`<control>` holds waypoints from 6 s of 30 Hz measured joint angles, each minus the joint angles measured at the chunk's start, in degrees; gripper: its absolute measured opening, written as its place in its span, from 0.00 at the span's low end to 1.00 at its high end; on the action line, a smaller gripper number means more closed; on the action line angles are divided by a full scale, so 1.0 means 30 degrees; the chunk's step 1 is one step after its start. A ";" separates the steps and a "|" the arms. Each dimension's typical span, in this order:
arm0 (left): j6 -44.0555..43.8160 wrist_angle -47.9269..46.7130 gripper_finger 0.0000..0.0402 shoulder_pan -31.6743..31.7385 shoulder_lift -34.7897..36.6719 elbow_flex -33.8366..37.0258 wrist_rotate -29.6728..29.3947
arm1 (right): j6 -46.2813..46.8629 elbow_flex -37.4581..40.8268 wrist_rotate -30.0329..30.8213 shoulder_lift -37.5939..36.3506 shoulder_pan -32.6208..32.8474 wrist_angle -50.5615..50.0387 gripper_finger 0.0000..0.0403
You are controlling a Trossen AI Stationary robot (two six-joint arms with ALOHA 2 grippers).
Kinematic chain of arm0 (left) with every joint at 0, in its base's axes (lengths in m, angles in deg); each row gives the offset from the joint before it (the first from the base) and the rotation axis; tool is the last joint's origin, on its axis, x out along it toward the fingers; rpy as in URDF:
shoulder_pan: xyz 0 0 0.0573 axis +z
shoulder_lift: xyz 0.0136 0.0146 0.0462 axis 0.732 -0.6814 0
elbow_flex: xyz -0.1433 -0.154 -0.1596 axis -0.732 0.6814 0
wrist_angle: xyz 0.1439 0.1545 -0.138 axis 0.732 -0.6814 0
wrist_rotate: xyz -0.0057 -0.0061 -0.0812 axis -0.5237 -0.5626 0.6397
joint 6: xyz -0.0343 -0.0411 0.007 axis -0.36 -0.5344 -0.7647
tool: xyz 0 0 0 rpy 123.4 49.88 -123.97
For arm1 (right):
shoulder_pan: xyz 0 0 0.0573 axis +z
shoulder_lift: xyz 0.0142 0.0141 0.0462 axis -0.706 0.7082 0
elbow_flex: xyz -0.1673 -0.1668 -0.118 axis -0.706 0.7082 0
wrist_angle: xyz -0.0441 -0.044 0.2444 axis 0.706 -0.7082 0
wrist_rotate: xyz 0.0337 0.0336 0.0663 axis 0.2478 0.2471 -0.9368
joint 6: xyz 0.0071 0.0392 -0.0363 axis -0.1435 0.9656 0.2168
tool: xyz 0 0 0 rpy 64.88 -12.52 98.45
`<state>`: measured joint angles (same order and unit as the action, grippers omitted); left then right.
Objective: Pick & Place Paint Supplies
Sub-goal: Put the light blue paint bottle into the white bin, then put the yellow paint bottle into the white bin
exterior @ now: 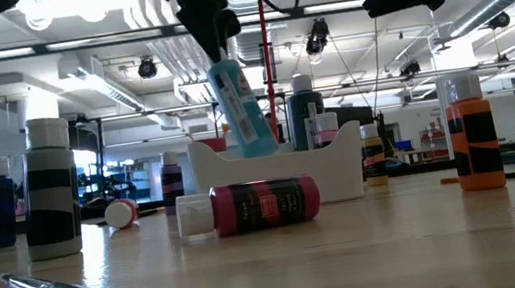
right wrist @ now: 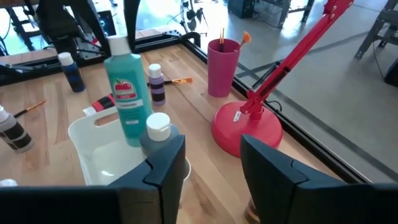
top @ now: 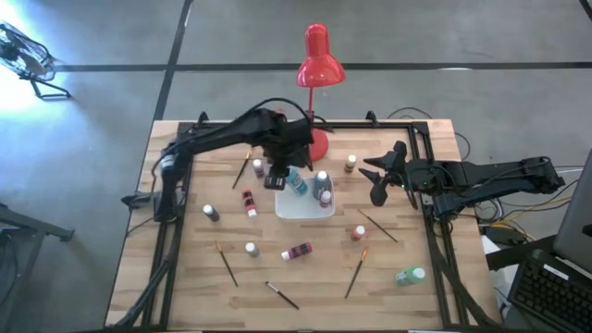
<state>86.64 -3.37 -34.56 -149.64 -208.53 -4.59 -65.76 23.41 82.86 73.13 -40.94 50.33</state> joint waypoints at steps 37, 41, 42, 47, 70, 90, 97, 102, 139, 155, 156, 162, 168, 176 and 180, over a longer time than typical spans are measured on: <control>0.0158 0.0957 0.31 0.0211 -0.3280 -0.0838 -0.0376 | 0.0000 0.0182 -0.0004 0.0007 0.0004 -0.0500 0.33; -0.0303 0.1084 0.33 0.0204 -0.3243 -0.0812 -0.0368 | -0.0004 0.0208 -0.0011 0.0007 0.0004 -0.0500 0.31; -0.0322 0.1104 0.37 0.0204 -0.3231 -0.0806 -0.0374 | -0.0003 0.0211 -0.0011 0.0007 0.0004 -0.0500 0.31; -0.0368 0.1133 0.55 0.0204 -0.3203 -0.0797 -0.0425 | -0.0008 0.0211 -0.0011 0.0007 0.0004 -0.0500 0.30; -0.3355 0.0340 0.63 0.0080 0.1033 -0.2320 -0.2780 | 0.0306 0.0211 -0.0019 -0.0007 0.0003 -0.1428 0.46; -0.7391 1.2102 0.63 -0.0997 1.3752 1.3305 -0.4406 | 0.0862 0.0188 -0.0529 -0.0026 0.0004 -0.2389 0.43; -0.8106 1.8416 0.63 -0.1078 1.7388 1.9837 -0.4483 | 0.0852 -0.1323 -0.0585 0.0038 0.0004 -0.3343 0.44; -0.8065 2.3361 0.63 -0.1078 1.9336 2.3761 -0.4479 | 0.0706 -0.1959 0.0417 0.0044 -0.0011 -0.3844 0.44; -0.6627 3.4568 0.62 -0.1064 2.2555 3.2170 -0.7100 | 0.2054 -0.9004 -0.0308 0.8532 -0.3355 -1.3081 0.44; -0.6666 3.4401 0.62 -0.1056 2.2555 3.2170 -0.7078 | 0.0269 -0.2935 -0.1038 0.5602 -0.4193 -0.6044 0.54; -0.6680 3.4401 0.62 -0.1056 2.2555 3.2170 -0.7078 | 0.0269 -0.2613 -0.0983 0.5491 -0.4280 -0.5856 0.54; -0.6699 3.4408 0.62 -0.1045 2.2555 3.2170 -0.7072 | -0.0068 -0.0005 -0.1665 0.4576 -0.5017 -0.2352 0.54; -0.6707 3.4394 0.62 -0.1049 2.2548 3.2170 -0.7071 | -0.0216 0.2095 -0.3392 0.4167 -0.6083 0.0628 0.58; -0.6729 3.4394 0.62 -0.1049 2.2548 3.2170 -0.7071 | -0.0729 0.3794 -0.4447 0.4495 -0.7727 0.4032 0.62; -0.6729 3.4394 0.62 -0.1049 2.2548 3.2163 -0.7071 | -0.0736 0.4251 -0.4559 0.4495 -0.8172 0.4793 0.62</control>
<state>66.45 99.81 -37.71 -82.00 -112.04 -25.80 -67.97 36.16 69.18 86.62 -65.45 64.71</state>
